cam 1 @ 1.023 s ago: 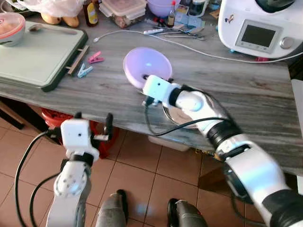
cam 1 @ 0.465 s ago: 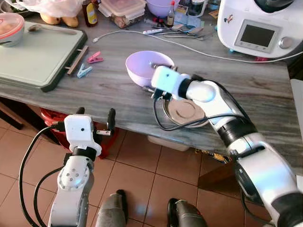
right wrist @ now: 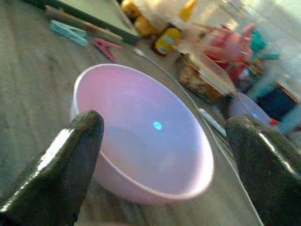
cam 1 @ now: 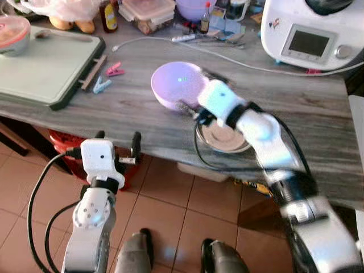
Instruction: Setting the table
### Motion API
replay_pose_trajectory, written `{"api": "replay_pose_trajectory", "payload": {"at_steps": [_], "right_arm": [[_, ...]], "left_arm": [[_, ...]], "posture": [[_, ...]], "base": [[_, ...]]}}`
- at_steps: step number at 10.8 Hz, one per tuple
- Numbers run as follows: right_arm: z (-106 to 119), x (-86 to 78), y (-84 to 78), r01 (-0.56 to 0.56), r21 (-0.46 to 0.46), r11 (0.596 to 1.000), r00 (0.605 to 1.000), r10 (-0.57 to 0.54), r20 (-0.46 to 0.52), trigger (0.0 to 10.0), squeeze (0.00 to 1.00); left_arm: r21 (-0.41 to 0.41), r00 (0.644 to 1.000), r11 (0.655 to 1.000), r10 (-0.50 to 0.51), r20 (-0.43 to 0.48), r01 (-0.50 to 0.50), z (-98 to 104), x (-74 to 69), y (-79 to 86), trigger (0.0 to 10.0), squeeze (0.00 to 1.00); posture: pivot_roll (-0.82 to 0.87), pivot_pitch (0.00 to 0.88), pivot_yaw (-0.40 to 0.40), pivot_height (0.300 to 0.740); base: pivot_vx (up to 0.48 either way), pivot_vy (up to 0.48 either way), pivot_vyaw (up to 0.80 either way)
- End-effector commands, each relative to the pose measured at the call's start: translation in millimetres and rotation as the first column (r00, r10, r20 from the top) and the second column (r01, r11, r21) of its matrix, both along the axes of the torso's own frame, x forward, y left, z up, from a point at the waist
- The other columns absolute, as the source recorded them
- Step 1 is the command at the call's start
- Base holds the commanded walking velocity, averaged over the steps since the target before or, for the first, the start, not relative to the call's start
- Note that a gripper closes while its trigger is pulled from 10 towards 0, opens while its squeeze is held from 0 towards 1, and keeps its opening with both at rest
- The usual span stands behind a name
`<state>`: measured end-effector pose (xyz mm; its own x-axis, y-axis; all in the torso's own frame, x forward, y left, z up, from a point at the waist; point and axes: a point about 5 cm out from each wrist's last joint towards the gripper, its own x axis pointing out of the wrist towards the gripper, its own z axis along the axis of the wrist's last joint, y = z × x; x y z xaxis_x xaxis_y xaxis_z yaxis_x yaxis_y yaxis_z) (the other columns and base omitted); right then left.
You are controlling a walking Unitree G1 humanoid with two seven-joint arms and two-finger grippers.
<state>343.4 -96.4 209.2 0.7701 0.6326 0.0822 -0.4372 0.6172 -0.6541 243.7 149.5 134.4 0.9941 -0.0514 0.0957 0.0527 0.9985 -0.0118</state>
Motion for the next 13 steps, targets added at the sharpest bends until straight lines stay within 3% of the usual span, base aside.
{"api": "replay_pose_trajectory", "payload": {"at_steps": [1, 2, 4, 5, 6, 7, 8, 10, 11, 13], "right_arm": [[-1.3, -5.5, -5.7, 0.06, 0.027, 0.998, 0.998, -0.06, 0.0, 10.0, 1.0], [-11.0, -8.3, -17.4, 0.171, 0.054, 0.984, 0.985, -0.169, -0.038, 10.0, 1.0], [-27.2, -11.2, -25.1, 0.262, 0.061, 0.963, 0.959, -0.252, -0.133, 10.0, 1.0], [-39.0, -12.3, -27.9, 0.315, 0.067, 0.947, 0.924, -0.29, -0.248, 10.0, 1.0], [-43.7, -12.1, -30.2, 0.327, 0.052, 0.944, 0.911, -0.3, -0.283, 10.0, 0.85], [-50.2, -11.9, -31.8, 0.34, 0.041, 0.94, 0.888, -0.306, -0.343, 10.0, 0.62], [-53.6, -12.8, -30.2, 0.337, 0.047, 0.94, 0.877, -0.295, -0.379, 10.0, 0.54], [-59.1, -15.7, -21.4, 0.322, 0.089, 0.942, 0.852, -0.248, -0.46, 10.0, 0.14], [-58.5, -14.6, -17.4, 0.322, 0.128, 0.938, 0.838, -0.22, -0.5, 10.0, 0.13], [-52.0, -9.8, -16.2, 0.317, 0.13, 0.939, 0.851, -0.221, -0.476, 10.0, 0.09]], "left_arm": [[0.001, 1.0, 1.0, 0.007, -0.009, -0.007, -2.4, -2.5, 1.5, 10.0, 0.0], [-0.003, 1.0, 1.0, 0.003, -0.013, -0.003, -3.4, -3.2, -0.7, 10.0, 0.0], [-0.006, 1.0, 1.0, -0.004, -0.014, 0.004, -3.6, -2.4, -2.2, 10.0, 0.0], [-0.005, 1.0, 1.0, -0.006, -0.013, 0.006, -3.1, -1.7, -1.8, 10.0, 0.0], [-0.005, 1.0, 1.0, -0.004, -0.013, 0.004, -3.0, -2.1, -1.5, 10.0, 0.0], [-0.005, 1.0, 1.0, -0.002, -0.017, 0.002, -3.8, -3.9, -0.9, 10.0, 0.0], [-0.005, 1.0, 1.0, -0.002, -0.019, 0.002, -4.0, -4.3, -1.0, 10.0, 0.0], [-0.002, 1.0, 1.0, 0.004, -0.021, -0.004, -3.6, -3.7, -0.5, 10.0, 0.0], [-0.001, 1.0, 1.0, 0.005, -0.021, -0.005, -3.4, -3.5, -0.4, 10.0, 0.0], [0.004, 1.0, 1.0, 0.012, -0.023, -0.012, -3.4, -2.9, 0.2, 10.0, 0.0]], "posture": [[0.07, 0.196, -0.015, 0.74], [0.06, 0.204, -0.016, 0.74], [0.05, 0.211, -0.015, 0.74], [0.06, 0.212, -0.016, 0.74], [0.06, 0.214, -0.016, 0.74], [0.06, 0.219, -0.017, 0.74], [0.06, 0.22, -0.017, 0.74], [0.07, 0.223, -0.019, 0.74], [0.07, 0.225, -0.019, 0.74], [0.07, 0.225, -0.019, 0.74]], "base": [[0.0, 0.0, 0.0], [0.0, 0.0, 0.0], [0.0, 0.0, 0.0], [0.0, 0.0, 0.0], [0.0, 0.0, 0.0], [0.0, 0.0, 0.0], [0.0, 0.0, 0.0], [0.0, 0.0, 0.0], [0.0, 0.0, 0.0], [0.0, 0.0, 0.0]]}}
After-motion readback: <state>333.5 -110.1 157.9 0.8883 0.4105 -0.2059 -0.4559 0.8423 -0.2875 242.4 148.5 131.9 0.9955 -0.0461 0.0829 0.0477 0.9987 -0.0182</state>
